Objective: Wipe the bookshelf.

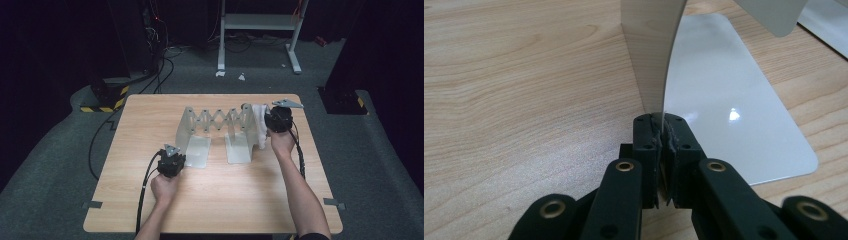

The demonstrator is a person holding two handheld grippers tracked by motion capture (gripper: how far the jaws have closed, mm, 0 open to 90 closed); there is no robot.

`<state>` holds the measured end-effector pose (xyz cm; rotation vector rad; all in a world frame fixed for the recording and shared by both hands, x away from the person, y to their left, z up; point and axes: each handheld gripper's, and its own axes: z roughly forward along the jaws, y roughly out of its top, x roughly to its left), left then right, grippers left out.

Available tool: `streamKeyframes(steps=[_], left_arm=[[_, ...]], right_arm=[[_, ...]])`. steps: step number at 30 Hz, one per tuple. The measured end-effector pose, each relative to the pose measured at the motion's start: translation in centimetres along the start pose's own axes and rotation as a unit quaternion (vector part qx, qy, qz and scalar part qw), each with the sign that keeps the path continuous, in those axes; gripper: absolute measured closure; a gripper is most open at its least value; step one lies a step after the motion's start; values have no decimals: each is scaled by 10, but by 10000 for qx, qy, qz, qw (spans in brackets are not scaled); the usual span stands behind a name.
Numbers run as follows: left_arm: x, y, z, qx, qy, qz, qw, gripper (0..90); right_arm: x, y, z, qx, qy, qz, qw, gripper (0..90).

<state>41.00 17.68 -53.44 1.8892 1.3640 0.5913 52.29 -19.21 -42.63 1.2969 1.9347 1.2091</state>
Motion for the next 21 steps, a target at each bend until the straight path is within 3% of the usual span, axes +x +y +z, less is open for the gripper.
streamKeyframes(steps=[2, 5, 10, 21], left_arm=[[0, 0, 0, -1, 0, -2, 10000, 846], [0, 0, 0, 0, -2, 0, 10000, 846], [0, 0, 0, -2, 0, -2, 10000, 846], [0, 0, 0, -1, -4, -5, 10000, 846]], right_arm=[[0, -1, 1, 25, 0, -2, 10000, 815], [6, -9, 4, 108, -15, -222, 9997, 815], [13, -23, 11, 233, 151, -209, 9994, 815], [15, -49, 24, 507, 211, -98, 9984, 815]])
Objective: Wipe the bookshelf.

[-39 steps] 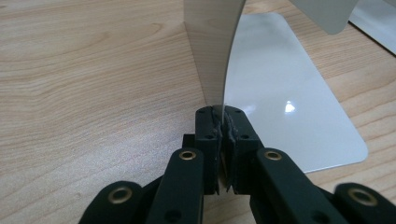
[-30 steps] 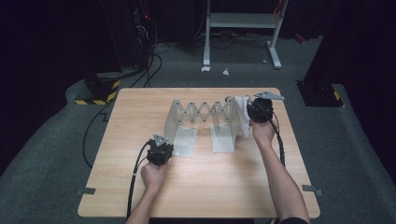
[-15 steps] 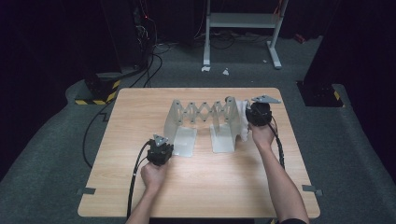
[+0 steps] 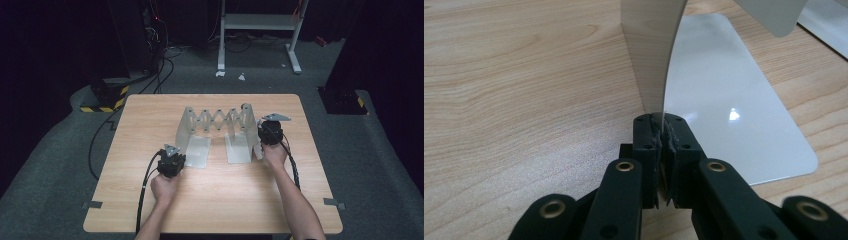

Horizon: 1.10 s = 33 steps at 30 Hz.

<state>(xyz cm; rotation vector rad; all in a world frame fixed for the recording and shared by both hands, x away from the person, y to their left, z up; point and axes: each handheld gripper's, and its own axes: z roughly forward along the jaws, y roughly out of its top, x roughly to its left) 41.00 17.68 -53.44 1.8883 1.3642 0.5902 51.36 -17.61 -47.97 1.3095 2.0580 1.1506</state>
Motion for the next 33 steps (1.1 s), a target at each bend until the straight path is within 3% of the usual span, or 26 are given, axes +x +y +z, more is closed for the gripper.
streamKeyframes(steps=[12, 16, 24, 32, 33], left_arm=[[1, 0, 0, 6, -25, -12, 10000, 845], [1, 0, 0, 6, -22, -11, 10000, 844], [0, 0, 0, 5, -10, -1, 10000, 844], [-1, 0, 0, -10, 22, 13, 10000, 842], [-1, 0, 0, -9, 33, 23, 10000, 842]], right_arm=[[-3, -31, 29, 431, 8, 265, 9987, 815], [-2, -33, 31, 453, 7, 280, 9986, 815], [6, -48, 18, 440, 41, 18, 9990, 814], [20, -67, -9, 421, 61, -202, 9989, 810], [25, -71, -14, 431, -3, -398, 9983, 810]])
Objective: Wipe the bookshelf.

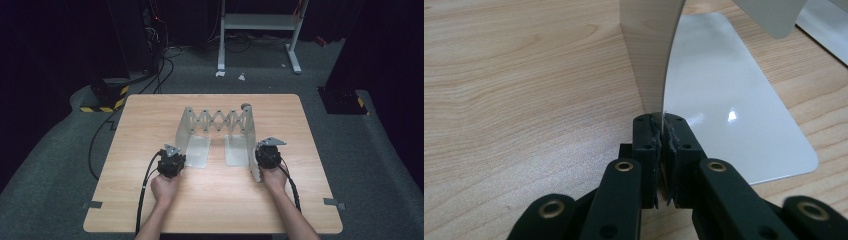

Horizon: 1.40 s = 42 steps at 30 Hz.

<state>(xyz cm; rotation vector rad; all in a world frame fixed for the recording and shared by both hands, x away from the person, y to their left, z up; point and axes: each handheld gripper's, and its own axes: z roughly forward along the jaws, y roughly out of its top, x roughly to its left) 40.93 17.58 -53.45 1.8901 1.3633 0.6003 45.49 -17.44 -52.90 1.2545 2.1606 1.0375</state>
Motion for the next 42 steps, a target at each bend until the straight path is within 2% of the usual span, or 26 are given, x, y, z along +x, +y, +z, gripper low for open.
streamKeyframes(steps=[2, 9, 13, 14, 15, 16, 17, 19, 21, 28, 30, 31, 35, 36, 42], left_arm=[[0, 0, 0, 1, 1, 0, 10000, 842], [0, 0, 0, 1, -4, -7, 10000, 841], [0, 0, 0, 1, -16, -15, 10000, 842], [1, 0, 0, 15, -22, -18, 10000, 843], [1, 0, 0, 13, -25, -33, 10000, 843], [1, 0, 0, 6, -15, -66, 10000, 845], [1, 0, 0, 18, -3, -48, 10000, 845], [1, 0, -1, 20, 8, -30, 10000, 845], [1, 0, -1, 20, 10, -26, 10000, 845], [1, 0, -1, 18, 9, -28, 10000, 846], [1, 0, -1, 18, 8, -28, 10000, 846], [1, 0, -1, 18, 8, -28, 10000, 845], [1, 0, -1, 17, 8, -25, 10000, 844], [1, 0, -1, 10, 27, -15, 10000, 842], [1, 0, 0, 5, 61, -30, 10000, 810]], right_arm=[[3, -4, -4, 9, 15, -76, 10000, 809], [3, -11, -14, -14, 23, -70, 10000, 804], [-6, -13, -20, -25, -145, 73, 9999, 805], [-14, -13, -23, -17, -258, 168, 9995, 804], [-14, -13, -23, -17, -258, 168, 9995, 804], [-22, -12, -24, 9, -384, 274, 9989, 804], [-26, -11, -24, 9, -458, 276, 9986, 804], [-30, -10, -24, 14, -515, 339, 9981, 804], [-40, -10, -23, -22, -651, 444, 9969, 804], [-51, -6, -20, 26, -871, 551, 9947, 791], [-54, -6, -17, 80, -928, 528, 9942, 734], [-54, -6, -17, 80, -928, 528, 9942, 734], [-56, -7, -15, 130, -922, 573, 9940, 580], [-57, -7, -18, 121, -889, 636, 9939, 516], [-55, -10, -26, 83, -889, 580, 9943, 445]])
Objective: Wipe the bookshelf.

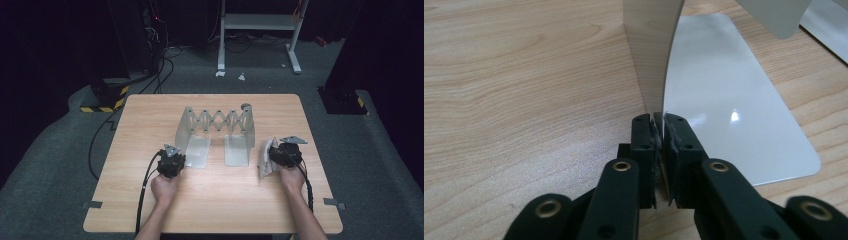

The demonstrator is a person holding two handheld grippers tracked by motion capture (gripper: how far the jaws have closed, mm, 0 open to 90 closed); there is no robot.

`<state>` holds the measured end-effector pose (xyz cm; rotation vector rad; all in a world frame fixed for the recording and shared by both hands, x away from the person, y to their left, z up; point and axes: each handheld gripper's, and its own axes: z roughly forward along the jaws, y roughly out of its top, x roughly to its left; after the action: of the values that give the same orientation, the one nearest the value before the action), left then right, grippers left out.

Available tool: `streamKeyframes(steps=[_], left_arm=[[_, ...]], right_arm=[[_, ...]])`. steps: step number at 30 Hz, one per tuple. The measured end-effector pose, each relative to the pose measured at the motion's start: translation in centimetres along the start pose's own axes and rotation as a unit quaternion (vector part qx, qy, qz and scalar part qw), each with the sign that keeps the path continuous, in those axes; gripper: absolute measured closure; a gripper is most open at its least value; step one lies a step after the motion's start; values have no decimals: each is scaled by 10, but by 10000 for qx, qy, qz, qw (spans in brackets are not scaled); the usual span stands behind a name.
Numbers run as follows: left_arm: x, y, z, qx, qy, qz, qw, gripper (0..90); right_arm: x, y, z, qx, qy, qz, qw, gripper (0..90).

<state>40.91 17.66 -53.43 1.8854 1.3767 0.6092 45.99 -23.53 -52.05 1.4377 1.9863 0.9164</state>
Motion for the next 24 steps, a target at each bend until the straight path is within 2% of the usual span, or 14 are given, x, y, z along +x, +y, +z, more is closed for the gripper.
streamKeyframes(steps=[5, 7, 8, 14, 15, 17, 21, 22, 23, 24], left_arm=[[1, 0, 0, 18, -4, -42, 10000, 693], [1, 0, 0, 20, -4, -57, 10000, 672], [2, 0, 0, 24, 8, -60, 10000, 627], [3, 0, 0, 5, 65, -104, 9999, 529], [3, 0, 0, 0, 66, -97, 9999, 529], [3, 0, 0, 6, 99, -93, 9999, 451], [2, 0, 0, 14, 165, -99, 9998, 391], [2, 0, 0, 24, 174, -61, 9998, 386], [1, 0, 0, 21, 188, -39, 9998, 383], [0, 0, -1, 12, 207, -23, 9998, 383]], right_arm=[[-2, -6, -10, -96, -8, 59, 9999, 433], [-3, -8, -15, -206, -15, 55, 9998, 442], [-4, -10, -21, -260, -9, 57, 9996, 442], [-4, -14, -35, -417, 5, 76, 9991, 438], [-4, -15, -38, -453, 31, 110, 9989, 436], [-2, -18, -45, -543, 119, 130, 9984, 430], [5, -22, -52, -626, 293, 137, 9975, 433], [8, -23, -54, -629, 358, 118, 9973, 438], [15, -25, -57, -653, 483, 11, 9967, 481], [15, -25, -57, -653, 483, 11, 9967, 481]])
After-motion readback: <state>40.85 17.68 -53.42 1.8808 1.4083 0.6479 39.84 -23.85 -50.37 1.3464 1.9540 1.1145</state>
